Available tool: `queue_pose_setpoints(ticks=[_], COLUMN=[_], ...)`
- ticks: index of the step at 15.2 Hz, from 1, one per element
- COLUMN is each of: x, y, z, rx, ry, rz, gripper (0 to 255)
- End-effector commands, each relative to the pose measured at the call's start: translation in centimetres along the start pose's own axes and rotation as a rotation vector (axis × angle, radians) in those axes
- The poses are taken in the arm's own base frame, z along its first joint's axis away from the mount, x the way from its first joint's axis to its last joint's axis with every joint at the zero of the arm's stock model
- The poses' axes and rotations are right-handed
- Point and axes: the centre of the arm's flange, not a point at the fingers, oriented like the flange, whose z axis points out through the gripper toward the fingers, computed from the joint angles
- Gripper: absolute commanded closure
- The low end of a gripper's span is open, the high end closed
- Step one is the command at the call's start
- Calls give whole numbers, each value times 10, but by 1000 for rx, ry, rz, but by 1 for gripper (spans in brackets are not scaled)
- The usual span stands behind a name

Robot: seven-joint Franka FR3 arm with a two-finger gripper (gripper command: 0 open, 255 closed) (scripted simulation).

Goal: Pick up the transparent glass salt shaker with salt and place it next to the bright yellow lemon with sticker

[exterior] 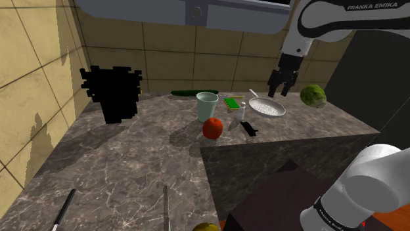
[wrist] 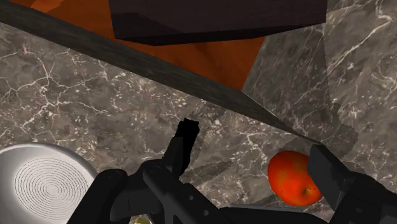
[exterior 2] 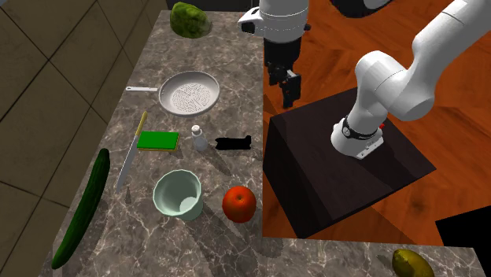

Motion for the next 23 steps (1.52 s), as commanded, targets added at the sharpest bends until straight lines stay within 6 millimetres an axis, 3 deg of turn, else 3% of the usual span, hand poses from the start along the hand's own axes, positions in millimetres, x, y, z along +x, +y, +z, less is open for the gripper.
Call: queue_pose_setpoints(ticks=[1,21,23], x=[23,249,251], y=[9,104,105], z=[11,123,130], rx=[-5,-50,-51], ry=[-5,-67,-68], rz=[-11,-113,-114], gripper=[0,0,0])
